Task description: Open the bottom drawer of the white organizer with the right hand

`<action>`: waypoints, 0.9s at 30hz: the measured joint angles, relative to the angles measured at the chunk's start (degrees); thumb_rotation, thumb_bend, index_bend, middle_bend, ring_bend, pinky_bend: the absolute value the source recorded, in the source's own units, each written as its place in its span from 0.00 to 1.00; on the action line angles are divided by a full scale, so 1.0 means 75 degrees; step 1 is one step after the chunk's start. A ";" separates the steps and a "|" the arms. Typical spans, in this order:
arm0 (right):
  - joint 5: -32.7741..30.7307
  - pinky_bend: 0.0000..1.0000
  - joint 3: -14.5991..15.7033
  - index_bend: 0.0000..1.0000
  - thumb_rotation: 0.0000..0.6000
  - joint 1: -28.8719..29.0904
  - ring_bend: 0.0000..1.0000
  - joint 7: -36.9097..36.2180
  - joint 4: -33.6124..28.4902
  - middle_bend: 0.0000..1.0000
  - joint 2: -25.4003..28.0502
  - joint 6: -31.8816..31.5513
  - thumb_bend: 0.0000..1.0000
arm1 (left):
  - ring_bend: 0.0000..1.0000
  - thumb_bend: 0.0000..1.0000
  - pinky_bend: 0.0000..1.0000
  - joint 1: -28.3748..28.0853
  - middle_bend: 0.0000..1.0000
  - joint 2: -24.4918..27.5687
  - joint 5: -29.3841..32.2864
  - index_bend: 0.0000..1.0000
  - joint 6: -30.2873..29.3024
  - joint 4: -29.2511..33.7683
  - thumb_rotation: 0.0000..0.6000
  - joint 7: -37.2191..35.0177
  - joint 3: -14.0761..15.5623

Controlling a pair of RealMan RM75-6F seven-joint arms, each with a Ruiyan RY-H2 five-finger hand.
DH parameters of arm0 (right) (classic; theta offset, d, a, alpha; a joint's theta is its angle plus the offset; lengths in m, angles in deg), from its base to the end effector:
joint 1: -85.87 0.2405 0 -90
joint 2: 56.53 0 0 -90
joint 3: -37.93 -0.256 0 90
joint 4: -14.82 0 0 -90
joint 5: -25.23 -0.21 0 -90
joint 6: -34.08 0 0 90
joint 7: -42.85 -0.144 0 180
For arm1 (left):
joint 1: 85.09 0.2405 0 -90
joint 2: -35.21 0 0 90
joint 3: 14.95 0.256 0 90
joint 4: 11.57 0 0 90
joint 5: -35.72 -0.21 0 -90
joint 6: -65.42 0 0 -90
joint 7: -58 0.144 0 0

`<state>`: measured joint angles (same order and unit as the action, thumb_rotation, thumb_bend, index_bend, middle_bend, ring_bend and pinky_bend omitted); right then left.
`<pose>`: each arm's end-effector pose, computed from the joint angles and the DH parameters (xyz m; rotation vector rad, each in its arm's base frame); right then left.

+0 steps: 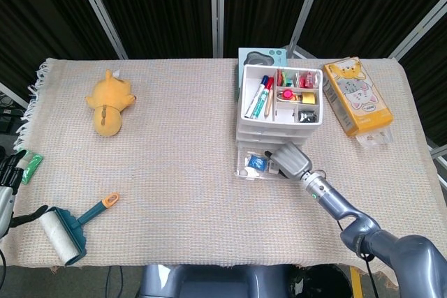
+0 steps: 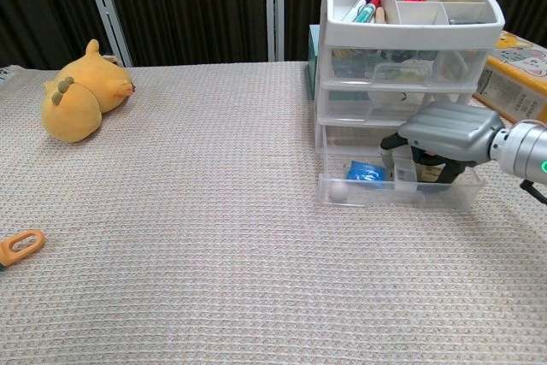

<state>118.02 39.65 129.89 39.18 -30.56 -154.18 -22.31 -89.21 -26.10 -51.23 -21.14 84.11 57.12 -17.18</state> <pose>-0.2252 -0.3754 -0.0320 2.1257 -0.4939 0.7698 -0.3026 0.1741 0.1702 -1.3774 -0.9112 -0.9357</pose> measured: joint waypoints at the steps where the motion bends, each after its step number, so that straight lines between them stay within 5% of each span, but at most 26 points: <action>1: 0.0002 0.70 0.0003 0.48 1.00 -0.0004 0.96 -0.0003 0.0025 0.97 -0.0015 -0.0004 0.00 | 0.00 0.08 0.00 0.0001 0.00 0.0001 0.0002 0.00 -0.0002 -0.0001 1.00 -0.0001 -0.0001; 14: -0.0020 0.70 -0.0022 0.40 1.00 -0.0007 0.96 0.0351 0.0197 0.97 -0.0061 0.0018 0.00 | 0.00 0.08 0.00 0.0000 0.00 0.0002 -0.0039 0.00 -0.0010 0.0016 1.00 0.0024 0.0018; 27: -0.0028 0.70 -0.0065 0.62 1.00 -0.0076 0.96 0.0471 0.0196 0.97 -0.0077 -0.0171 0.00 | 0.00 0.08 0.00 0.0000 0.00 0.0016 -0.0119 0.00 -0.0015 0.0042 1.00 0.0021 0.0059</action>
<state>117.81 39.16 129.32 42.71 -29.09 -154.75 -23.59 -89.21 -25.98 -52.12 -21.26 84.42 57.28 -16.74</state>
